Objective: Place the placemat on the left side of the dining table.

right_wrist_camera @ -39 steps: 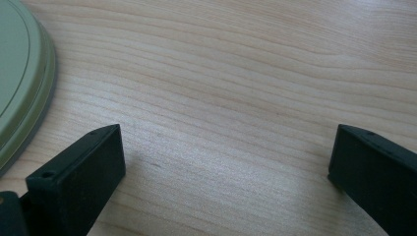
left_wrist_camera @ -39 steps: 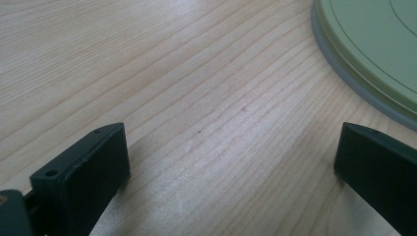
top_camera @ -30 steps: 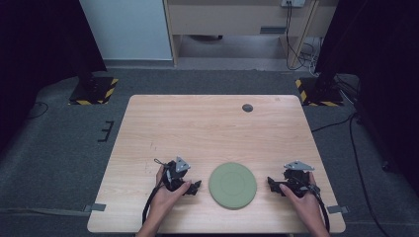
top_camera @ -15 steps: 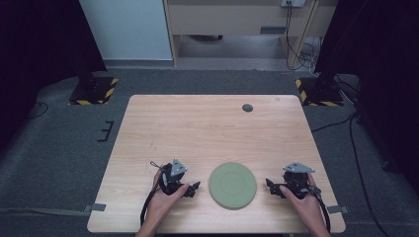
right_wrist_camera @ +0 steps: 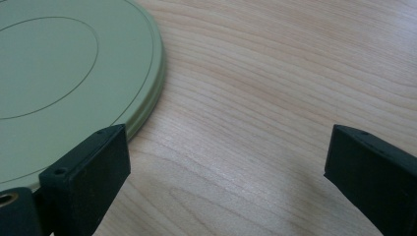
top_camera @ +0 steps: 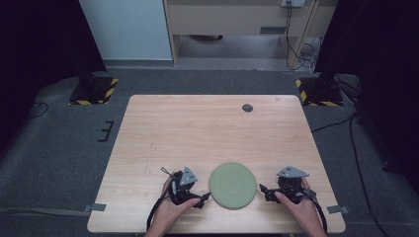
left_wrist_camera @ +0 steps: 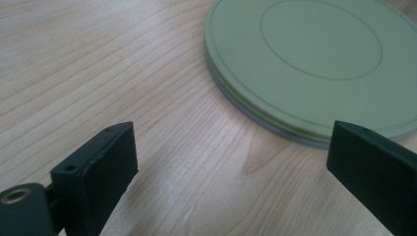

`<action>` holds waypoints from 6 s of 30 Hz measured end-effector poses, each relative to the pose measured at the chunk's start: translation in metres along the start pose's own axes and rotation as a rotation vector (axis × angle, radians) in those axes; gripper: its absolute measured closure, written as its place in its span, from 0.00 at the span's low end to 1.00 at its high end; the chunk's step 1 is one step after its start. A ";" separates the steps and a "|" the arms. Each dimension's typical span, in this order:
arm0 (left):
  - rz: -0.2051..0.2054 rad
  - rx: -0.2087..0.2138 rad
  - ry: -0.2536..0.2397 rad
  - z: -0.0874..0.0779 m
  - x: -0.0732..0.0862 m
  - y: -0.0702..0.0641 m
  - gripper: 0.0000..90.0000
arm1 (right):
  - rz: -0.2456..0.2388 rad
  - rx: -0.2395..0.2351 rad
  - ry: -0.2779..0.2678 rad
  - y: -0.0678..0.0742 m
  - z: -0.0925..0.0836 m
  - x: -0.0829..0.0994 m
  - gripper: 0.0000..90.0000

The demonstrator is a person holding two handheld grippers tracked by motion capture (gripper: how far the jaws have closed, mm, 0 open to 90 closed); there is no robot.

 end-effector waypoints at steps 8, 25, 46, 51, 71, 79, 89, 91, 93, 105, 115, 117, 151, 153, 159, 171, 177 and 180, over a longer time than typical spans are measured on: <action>0.006 0.014 0.009 0.005 0.000 -0.005 0.05 | -0.016 -0.018 -0.001 0.006 0.000 0.000 0.04; 0.006 -0.004 0.024 0.017 -0.001 -0.006 0.03 | -0.034 -0.012 0.003 0.014 0.004 -0.002 0.02; 0.011 -0.027 0.011 0.022 -0.006 -0.004 0.05 | -0.032 0.003 -0.012 0.016 0.004 -0.006 0.04; 0.008 -0.032 0.015 0.023 -0.008 -0.002 0.02 | -0.028 0.011 -0.008 0.016 0.006 -0.007 0.02; 0.021 -0.042 -0.012 0.023 -0.012 -0.001 0.07 | -0.034 0.011 -0.008 0.019 0.008 -0.008 0.02; 0.018 -0.043 -0.015 0.024 -0.013 0.001 0.07 | -0.021 0.025 -0.008 0.018 0.011 -0.010 0.01; 0.012 -0.030 -0.019 0.023 -0.012 0.002 0.09 | -0.030 0.016 -0.011 0.020 0.009 -0.009 0.04; 0.011 -0.029 -0.019 0.024 -0.013 0.002 0.09 | -0.027 0.014 -0.013 0.021 0.010 -0.010 0.03; 0.010 -0.028 -0.020 0.024 -0.013 0.002 0.09 | -0.019 0.012 -0.007 0.020 0.011 -0.010 0.02; 0.026 0.022 -0.055 0.006 -0.030 0.009 0.17 | -0.025 0.002 -0.012 0.019 0.011 -0.011 0.06; 0.024 0.035 -0.035 0.012 -0.057 0.016 0.27 | -0.045 -0.021 -0.016 0.020 0.008 -0.009 0.08; 0.023 0.033 -0.035 0.014 -0.061 0.017 0.28 | -0.046 -0.024 -0.017 0.021 0.008 -0.009 0.08; -0.069 0.070 0.060 0.048 -0.057 0.045 0.33 | -0.037 -0.013 -0.022 0.024 0.014 -0.012 0.03; -0.068 0.073 0.063 0.049 -0.057 0.045 0.33 | -0.037 -0.013 -0.023 0.024 0.014 -0.012 0.03; -0.089 0.090 0.059 0.049 -0.056 0.046 0.34 | -0.035 -0.013 -0.023 0.024 0.014 -0.012 0.03; -0.141 0.125 0.038 0.049 -0.053 0.049 0.37 | -0.029 -0.015 -0.020 0.024 0.014 -0.011 0.03; -0.142 0.131 0.040 0.049 -0.053 0.048 0.38 | -0.030 -0.015 -0.020 0.024 0.014 -0.011 0.03; -0.146 0.134 0.039 0.049 -0.053 0.049 0.37 | -0.029 -0.015 -0.020 0.024 0.014 -0.011 0.03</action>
Point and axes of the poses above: each handheld gripper's, and its own axes: z roughly forward along the jaws, x roughly out of its underside, y roughly to its left, the point moved 3 cm from there along z, roughly forward along the jaws, and after that the axes turned 14 degrees about x, right-handed, at the moved point
